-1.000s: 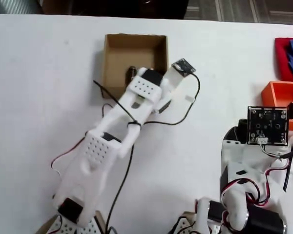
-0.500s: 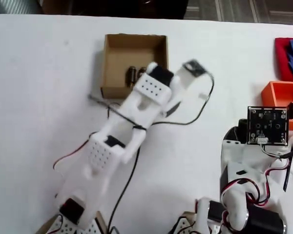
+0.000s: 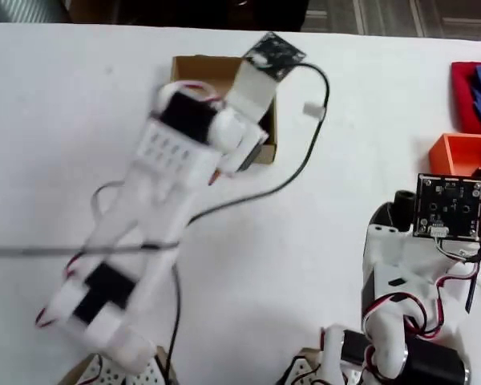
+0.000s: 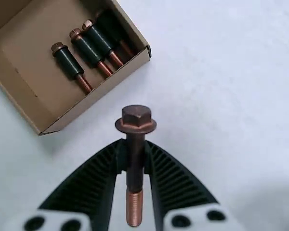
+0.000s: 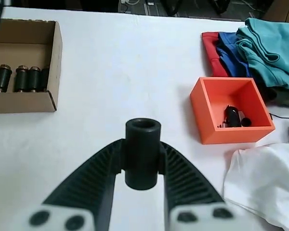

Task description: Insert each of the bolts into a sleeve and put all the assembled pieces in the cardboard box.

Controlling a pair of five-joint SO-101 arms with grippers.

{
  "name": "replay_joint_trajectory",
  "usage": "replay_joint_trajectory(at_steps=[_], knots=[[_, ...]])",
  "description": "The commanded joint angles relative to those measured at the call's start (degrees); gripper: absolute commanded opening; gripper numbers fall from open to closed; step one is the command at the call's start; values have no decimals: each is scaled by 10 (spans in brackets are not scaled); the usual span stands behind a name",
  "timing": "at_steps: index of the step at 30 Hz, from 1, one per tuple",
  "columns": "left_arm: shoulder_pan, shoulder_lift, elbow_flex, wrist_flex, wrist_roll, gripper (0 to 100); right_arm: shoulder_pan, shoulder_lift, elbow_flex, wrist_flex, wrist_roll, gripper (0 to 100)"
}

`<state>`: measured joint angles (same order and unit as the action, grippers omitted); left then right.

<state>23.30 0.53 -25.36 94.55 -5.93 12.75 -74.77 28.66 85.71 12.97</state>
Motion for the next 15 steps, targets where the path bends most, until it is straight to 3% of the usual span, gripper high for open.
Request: replay_joint_trajectory(at_steps=[1,8,12,15], knots=[[-6,-221,231,-151,4,24,-3,-2,11,-46,-5,21],[-19,-528,569,-458,6,25,-131,-6,109,-153,-38,21],[-52,-594,617,-535,80,25,-203,-1,142,-205,-127,21],[-69,-607,610,-563,147,26,-248,-1,198,-292,-130,21]])
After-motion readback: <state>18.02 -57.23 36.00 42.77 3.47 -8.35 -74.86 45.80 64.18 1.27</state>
